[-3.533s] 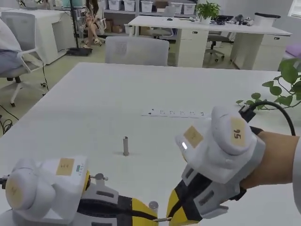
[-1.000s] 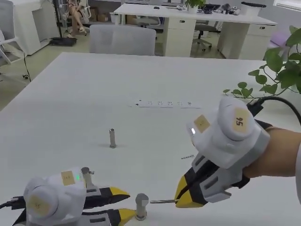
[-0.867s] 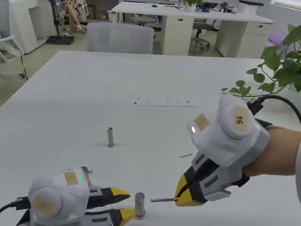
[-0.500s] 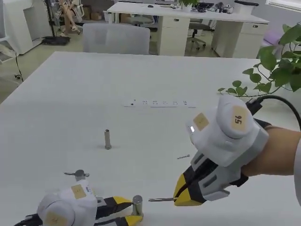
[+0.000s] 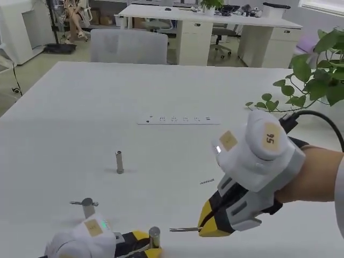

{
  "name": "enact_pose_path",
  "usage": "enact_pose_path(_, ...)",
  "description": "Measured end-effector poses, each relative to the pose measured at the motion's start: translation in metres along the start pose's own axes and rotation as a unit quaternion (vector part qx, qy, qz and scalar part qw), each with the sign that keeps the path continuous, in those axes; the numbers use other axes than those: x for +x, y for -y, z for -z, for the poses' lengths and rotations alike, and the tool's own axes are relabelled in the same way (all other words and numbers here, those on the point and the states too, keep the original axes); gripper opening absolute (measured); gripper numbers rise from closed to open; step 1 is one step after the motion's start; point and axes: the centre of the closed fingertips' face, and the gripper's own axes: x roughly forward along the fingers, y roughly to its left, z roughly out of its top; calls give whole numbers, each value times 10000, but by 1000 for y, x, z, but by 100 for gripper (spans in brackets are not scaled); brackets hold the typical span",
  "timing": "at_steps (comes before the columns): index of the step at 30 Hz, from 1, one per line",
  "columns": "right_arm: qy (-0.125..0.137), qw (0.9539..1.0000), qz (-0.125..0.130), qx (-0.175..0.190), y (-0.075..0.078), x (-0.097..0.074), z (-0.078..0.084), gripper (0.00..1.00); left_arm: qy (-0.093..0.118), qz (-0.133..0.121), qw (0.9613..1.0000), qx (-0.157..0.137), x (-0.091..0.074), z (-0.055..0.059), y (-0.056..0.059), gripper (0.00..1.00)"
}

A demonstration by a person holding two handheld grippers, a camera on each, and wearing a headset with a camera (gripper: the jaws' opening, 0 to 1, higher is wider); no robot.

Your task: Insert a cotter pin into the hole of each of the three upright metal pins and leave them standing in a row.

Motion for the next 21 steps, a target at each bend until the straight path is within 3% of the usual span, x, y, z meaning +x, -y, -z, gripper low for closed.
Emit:
enact_pose_path(3, 1, 10000, 4, 23, 0, 0, 1, 2, 9, 122, 9998, 134, 0, 0, 0, 11)
enact_pose_path(11, -2, 9999, 35, 102, 2, 4, 4, 2, -49, 749, 9967, 298, -2, 0, 0, 11)
enact_pose_path(21, -52, 9998, 119, 168, 7, 15, 8, 2, -143, 1395, 9881, 638, -4, 1, 3, 11)
